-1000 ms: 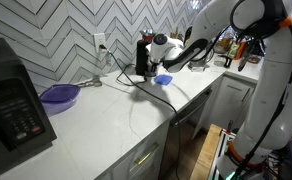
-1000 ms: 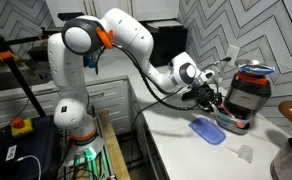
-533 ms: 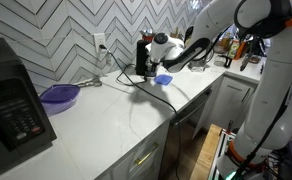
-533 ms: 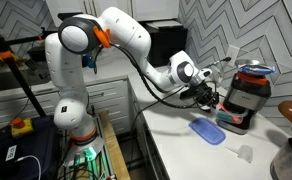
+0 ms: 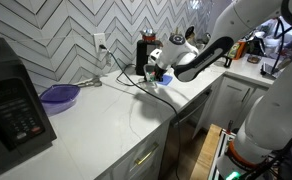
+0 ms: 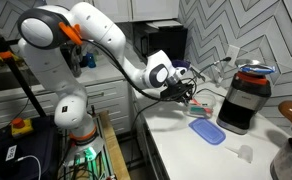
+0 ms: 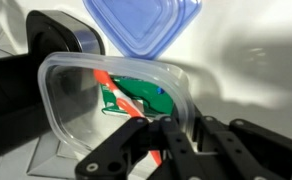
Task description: Remove the clear bowl from the coffeemaker and place it on the left side of the counter
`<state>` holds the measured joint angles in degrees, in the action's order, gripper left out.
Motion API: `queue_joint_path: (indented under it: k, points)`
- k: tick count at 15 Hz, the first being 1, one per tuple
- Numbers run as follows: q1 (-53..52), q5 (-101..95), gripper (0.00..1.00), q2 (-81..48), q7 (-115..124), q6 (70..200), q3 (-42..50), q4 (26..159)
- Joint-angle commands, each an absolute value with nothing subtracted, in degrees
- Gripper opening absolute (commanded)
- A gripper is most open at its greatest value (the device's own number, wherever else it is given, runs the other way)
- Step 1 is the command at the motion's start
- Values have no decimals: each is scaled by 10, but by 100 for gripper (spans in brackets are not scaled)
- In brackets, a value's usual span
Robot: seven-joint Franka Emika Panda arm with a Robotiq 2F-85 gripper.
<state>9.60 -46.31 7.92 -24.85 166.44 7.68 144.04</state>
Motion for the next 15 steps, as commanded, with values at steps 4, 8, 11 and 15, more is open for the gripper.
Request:
queue_joint_path:
  k: [4,8,11,15]
  points:
    - [-70,-318,2,200,-522,1706,194,1584]
    - [-245,-269,2,249,-678,1646,351,1578]
    - [-322,-283,2,356,-795,1531,470,1573]
    - [-215,-209,2,344,-898,1458,407,1539]
